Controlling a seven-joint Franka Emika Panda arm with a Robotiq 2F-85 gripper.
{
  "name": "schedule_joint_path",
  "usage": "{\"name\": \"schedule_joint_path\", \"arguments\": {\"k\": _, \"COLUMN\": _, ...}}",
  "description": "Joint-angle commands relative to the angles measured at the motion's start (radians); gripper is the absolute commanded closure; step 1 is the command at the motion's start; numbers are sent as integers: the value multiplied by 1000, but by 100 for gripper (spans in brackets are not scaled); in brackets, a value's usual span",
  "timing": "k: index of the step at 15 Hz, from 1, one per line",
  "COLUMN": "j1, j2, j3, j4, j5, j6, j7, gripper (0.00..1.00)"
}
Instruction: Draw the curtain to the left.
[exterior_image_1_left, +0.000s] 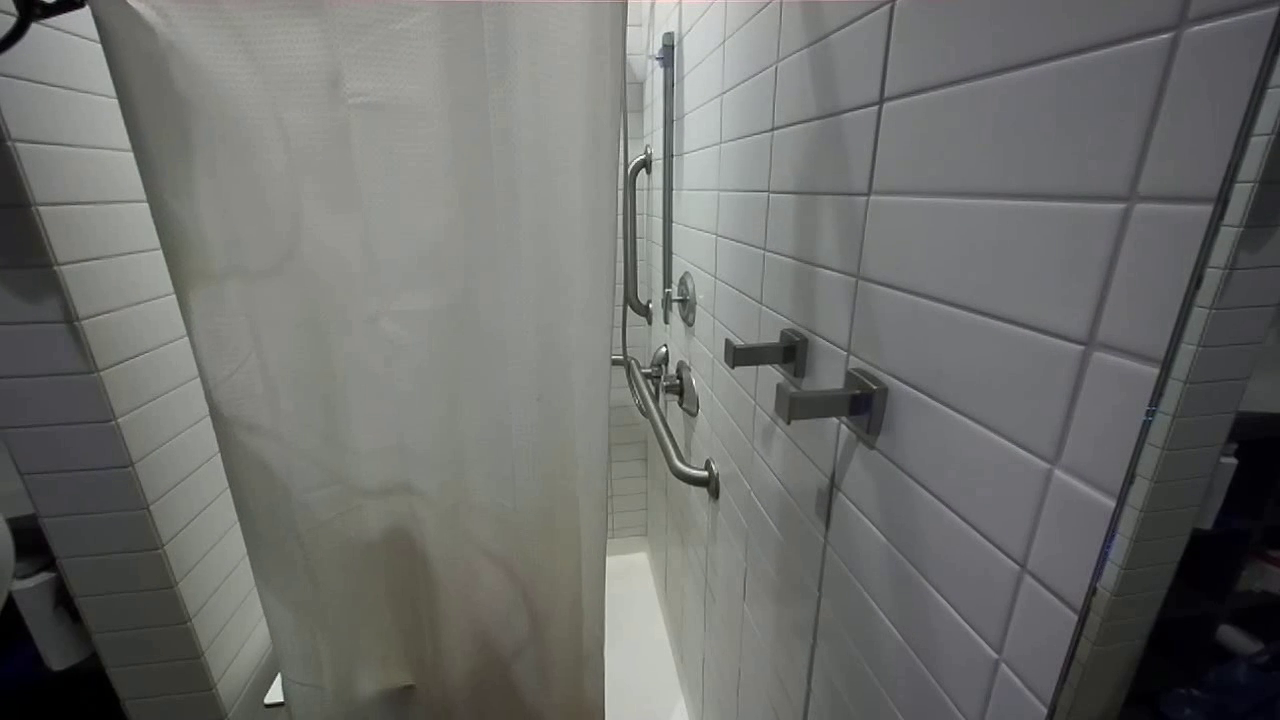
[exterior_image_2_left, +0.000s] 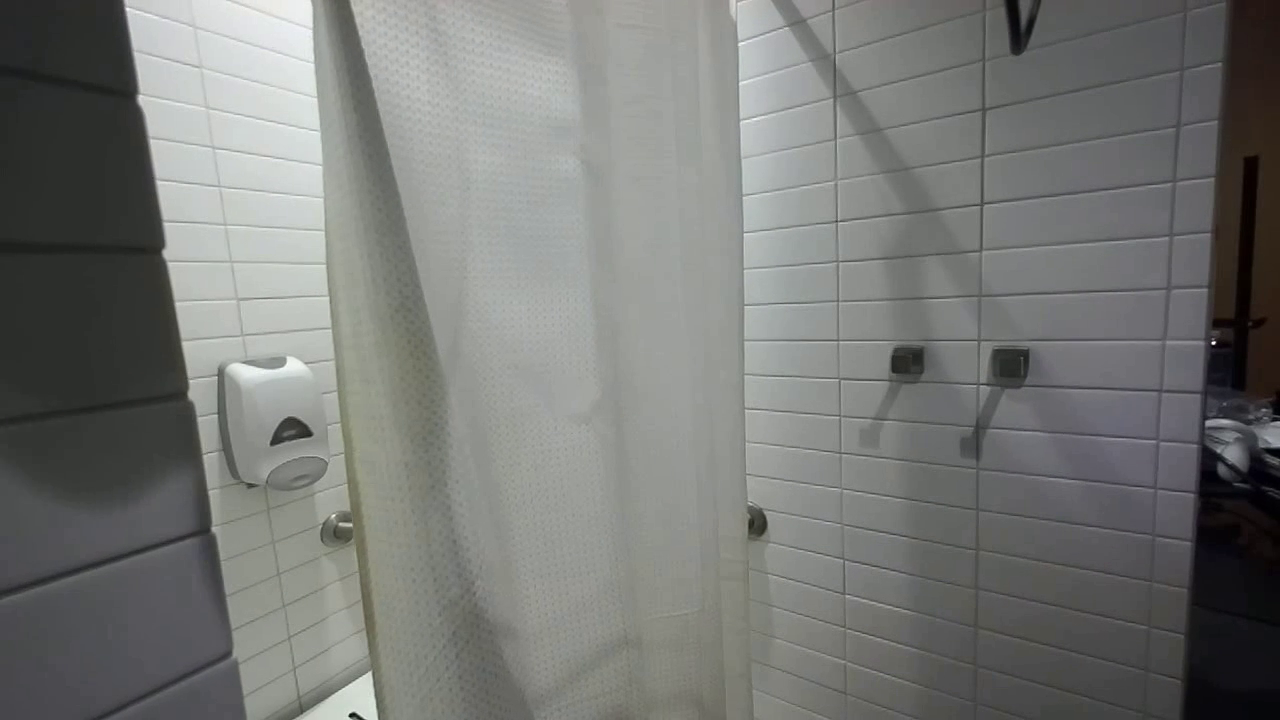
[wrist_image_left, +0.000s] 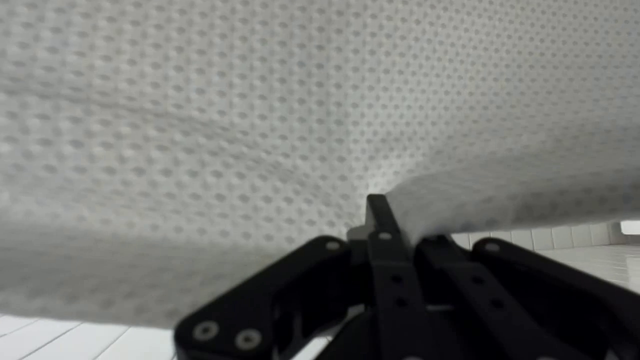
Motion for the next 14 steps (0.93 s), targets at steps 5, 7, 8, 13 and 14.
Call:
{"name": "schedule_joint_path", "arguments": {"k": 5, "j1": 57, "j2": 76, "j3": 30, "j4": 61, "j5": -55, "j6": -5, "j7": -116, "gripper": 100}}
{"name": "schedule_joint_path", "arguments": {"k": 7, "j1": 54, "j2": 46, "j3": 18, "j4": 41, "j5": -45, "j6": -5, "j7": -86, "gripper": 98}}
{"name": "schedule_joint_path", "arguments": {"k": 8, "j1": 58, "j2": 51, "j3": 20, "j4": 45, "j5": -54, "j6": -6, "j7": -94, "gripper": 98}}
{"name": "schedule_joint_path", "arguments": {"k": 13, "j1": 60, "j2": 61, "j3": 20, "j4": 56, "j5": -57, "j6": -6, "j7": -107, "gripper": 98}}
{"name": "schedule_joint_path", "arguments": {"k": 14, "j1": 60, "j2": 62, "j3": 20, "j4": 57, "j5": -57, "j6": -6, "j7": -108, "gripper": 98}}
